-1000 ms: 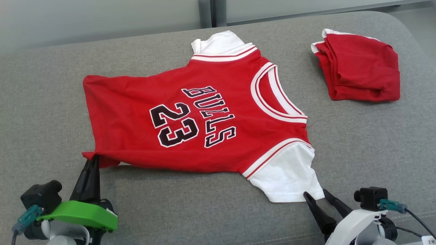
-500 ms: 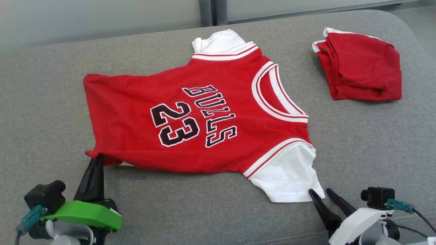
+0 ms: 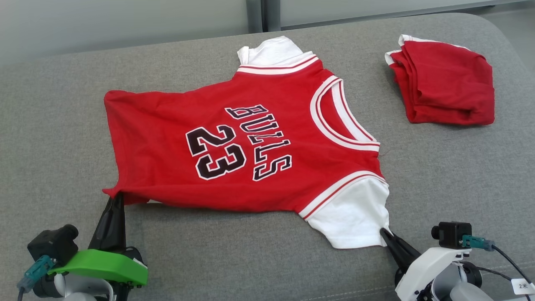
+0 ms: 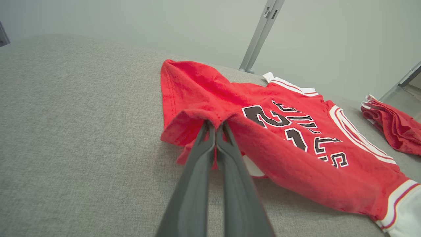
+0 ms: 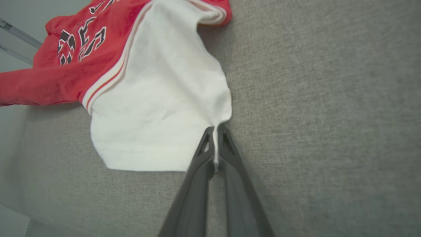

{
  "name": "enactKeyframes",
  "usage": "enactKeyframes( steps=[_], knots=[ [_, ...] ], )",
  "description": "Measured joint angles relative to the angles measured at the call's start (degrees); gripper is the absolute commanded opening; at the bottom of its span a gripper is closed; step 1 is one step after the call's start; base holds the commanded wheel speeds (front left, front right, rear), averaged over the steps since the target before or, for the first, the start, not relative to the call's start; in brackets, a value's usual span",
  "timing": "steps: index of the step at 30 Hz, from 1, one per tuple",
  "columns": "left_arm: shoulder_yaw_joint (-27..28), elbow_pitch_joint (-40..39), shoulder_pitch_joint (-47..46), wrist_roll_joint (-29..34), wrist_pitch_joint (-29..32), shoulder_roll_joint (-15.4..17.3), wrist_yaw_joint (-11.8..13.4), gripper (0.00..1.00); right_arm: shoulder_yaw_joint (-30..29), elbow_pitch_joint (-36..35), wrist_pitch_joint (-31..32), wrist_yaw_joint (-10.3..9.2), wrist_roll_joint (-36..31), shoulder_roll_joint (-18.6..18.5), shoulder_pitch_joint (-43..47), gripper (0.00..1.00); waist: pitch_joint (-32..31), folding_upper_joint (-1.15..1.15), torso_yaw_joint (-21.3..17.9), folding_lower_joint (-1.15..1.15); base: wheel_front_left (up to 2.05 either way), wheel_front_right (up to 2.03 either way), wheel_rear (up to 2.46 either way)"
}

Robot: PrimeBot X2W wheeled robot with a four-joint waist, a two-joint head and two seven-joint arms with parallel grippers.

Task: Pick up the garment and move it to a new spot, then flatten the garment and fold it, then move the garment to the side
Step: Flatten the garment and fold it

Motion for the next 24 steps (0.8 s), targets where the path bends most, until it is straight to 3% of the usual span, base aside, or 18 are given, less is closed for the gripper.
enactKeyframes(
  steps=[12, 17, 24],
  knots=[
    [-0.6, 0.0, 1.5, 0.5, 0.1, 0.4, 0.0, 0.00, -1.0, -0.3, -0.7, 0.09, 0.9, -1.5, 0.4, 0.00, -0.2, 0.00, -0.6, 0.00, 0.00, 0.00, 0.00],
    [-1.5, 0.8, 5.2, 0.7, 2.2, 2.5, -0.1, 0.00, -2.2, -0.9, -1.5, 0.09, 2.2, -2.4, 2.3, 0.00, -0.2, 0.00, -1.0, 0.00, 0.00, 0.00, 0.00],
    [-4.4, 1.0, 9.2, 1.2, 6.0, 6.7, -3.1, 0.00, -2.3, -2.1, -1.8, 0.09, 3.7, -2.9, 3.7, 0.00, -0.3, 0.00, -1.4, 0.00, 0.00, 0.00, 0.00]
  ],
)
